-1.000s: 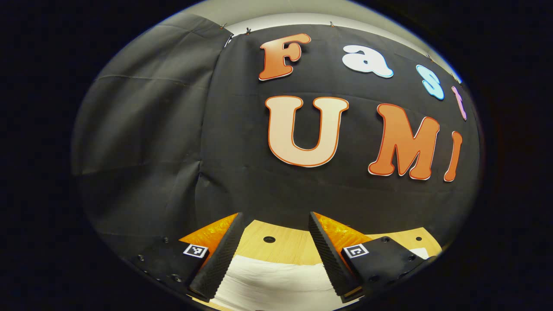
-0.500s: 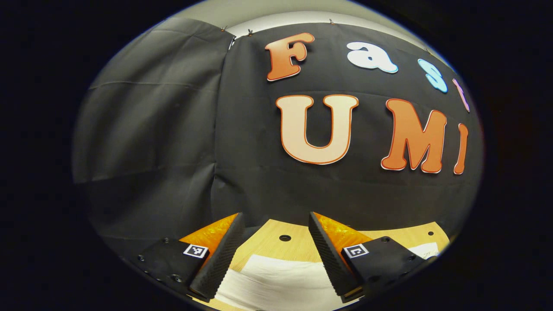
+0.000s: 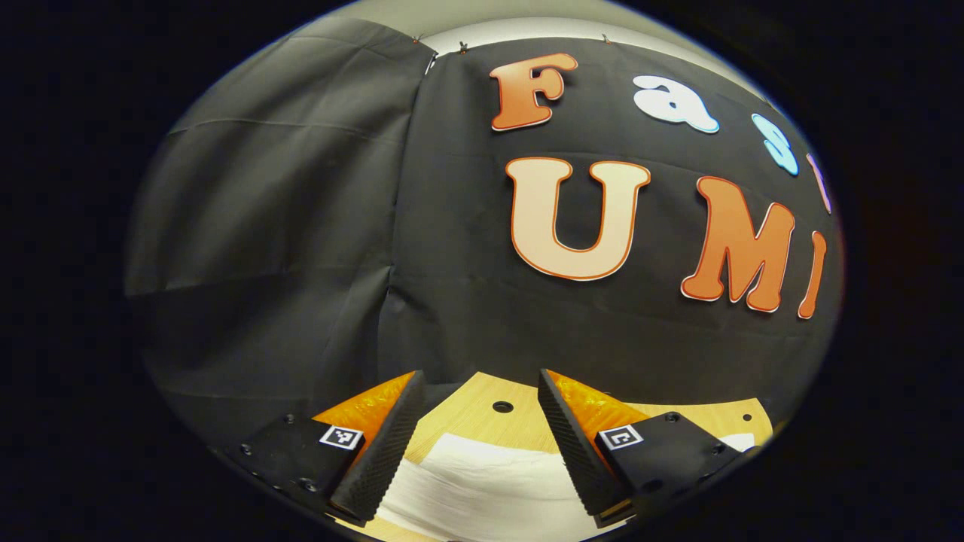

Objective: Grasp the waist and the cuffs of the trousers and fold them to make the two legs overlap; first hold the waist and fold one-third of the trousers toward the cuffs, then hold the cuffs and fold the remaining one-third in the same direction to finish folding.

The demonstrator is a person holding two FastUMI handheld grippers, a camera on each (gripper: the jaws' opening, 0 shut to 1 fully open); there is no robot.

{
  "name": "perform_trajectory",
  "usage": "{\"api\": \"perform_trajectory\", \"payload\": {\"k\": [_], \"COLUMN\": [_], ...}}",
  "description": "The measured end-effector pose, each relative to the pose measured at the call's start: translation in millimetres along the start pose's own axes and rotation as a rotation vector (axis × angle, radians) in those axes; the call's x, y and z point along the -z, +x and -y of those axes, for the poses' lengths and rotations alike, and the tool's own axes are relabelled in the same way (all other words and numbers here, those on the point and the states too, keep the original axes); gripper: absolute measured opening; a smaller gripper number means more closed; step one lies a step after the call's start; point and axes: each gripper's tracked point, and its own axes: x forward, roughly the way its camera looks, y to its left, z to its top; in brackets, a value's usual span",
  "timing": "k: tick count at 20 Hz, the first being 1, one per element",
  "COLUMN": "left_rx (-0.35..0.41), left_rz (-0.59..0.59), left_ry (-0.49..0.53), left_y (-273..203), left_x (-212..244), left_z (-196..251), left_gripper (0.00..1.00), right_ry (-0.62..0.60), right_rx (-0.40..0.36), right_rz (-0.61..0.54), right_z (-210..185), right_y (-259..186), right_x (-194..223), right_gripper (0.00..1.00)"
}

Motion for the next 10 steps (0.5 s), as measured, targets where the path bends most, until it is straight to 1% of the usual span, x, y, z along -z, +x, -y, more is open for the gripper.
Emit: {"api": "perform_trajectory", "payload": {"k": [1,2,4,6,9,10], "left_rx": [-0.011,-0.023,-0.041,-0.063,-0.087,-0.107], "left_rz": [-0.012,-0.029,-0.092,-0.198,-0.357,-0.419], "left_ry": [-0.002,-0.005,-0.035,-0.110,-0.294,-0.364], "left_y": [0.0,-0.2,0.3,-1.4,0.3,0.6], "left_x": [4.1,9.5,28.4,59.1,109.5,128.4], "left_z": [-4.8,-9.6,-19.6,-29.8,-36.5,-40.1], "left_gripper": [0.98,0.98,0.98,0.98,0.99,0.99], "right_ry": [0.008,0.029,0.077,0.066,0.068,0.072], "right_rx": [0.001,0.000,-0.020,-0.035,-0.038,-0.039], "right_rz": [-0.001,-0.002,-0.008,-0.011,-0.021,-0.027], "right_z": [1.8,3.1,3.0,3.7,3.1,2.5], "right_y": [1.7,3.5,1.7,2.8,3.2,4.1], "right_x": [-0.1,0.4,0.1,1.0,1.2,1.3], "right_gripper": [0.35,0.18,0.02,0.01,0.01,0.01]}}
